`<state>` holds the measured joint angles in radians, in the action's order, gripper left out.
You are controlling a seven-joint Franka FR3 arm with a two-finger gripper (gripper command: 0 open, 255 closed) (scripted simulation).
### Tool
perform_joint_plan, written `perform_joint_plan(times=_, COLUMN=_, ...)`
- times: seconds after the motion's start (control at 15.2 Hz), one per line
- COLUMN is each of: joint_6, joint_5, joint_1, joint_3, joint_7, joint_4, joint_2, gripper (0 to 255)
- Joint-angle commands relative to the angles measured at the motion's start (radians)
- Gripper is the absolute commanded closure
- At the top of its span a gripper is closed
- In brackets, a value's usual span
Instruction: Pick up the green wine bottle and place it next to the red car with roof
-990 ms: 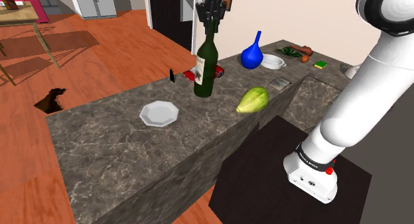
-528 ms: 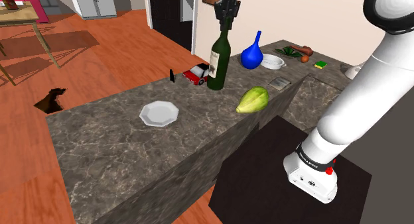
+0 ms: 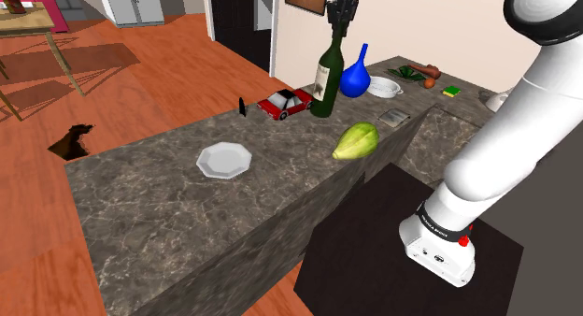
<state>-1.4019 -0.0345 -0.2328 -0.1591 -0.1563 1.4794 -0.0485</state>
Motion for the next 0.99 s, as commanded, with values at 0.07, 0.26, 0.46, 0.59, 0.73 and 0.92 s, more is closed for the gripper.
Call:
perform_joint_plan(times=0.07, joint_6=0.003, joint_5=-0.010, joint_1=-0.035, joint_3=0.032, joint_7=-0.070, joint_4=-0.028, joint_2=-0.024, gripper=255)
perform_joint_plan(times=0.26, joint_6=0.010, joint_5=-0.020, joint_1=-0.070, joint_3=0.062, joint_7=-0.137, joint_4=-0.074, joint_2=-0.059, gripper=255)
perform_joint_plan(times=0.46, joint_6=0.022, joint_5=-0.028, joint_1=-0.105, joint_3=0.091, joint_7=-0.202, joint_4=-0.134, joint_2=-0.105, gripper=255)
perform_joint_plan(times=0.59, joint_6=0.032, joint_5=-0.032, joint_1=-0.129, joint_3=0.108, joint_7=-0.245, joint_4=-0.184, joint_2=-0.142, gripper=255)
perform_joint_plan(times=0.73, joint_6=0.024, joint_5=-0.034, joint_1=-0.144, joint_3=0.119, joint_7=-0.271, joint_4=-0.197, joint_2=-0.161, gripper=255)
perform_joint_plan(times=0.92, joint_6=-0.024, joint_5=-0.032, joint_1=-0.146, joint_3=0.119, joint_7=-0.269, joint_4=-0.131, joint_2=-0.144, gripper=255)
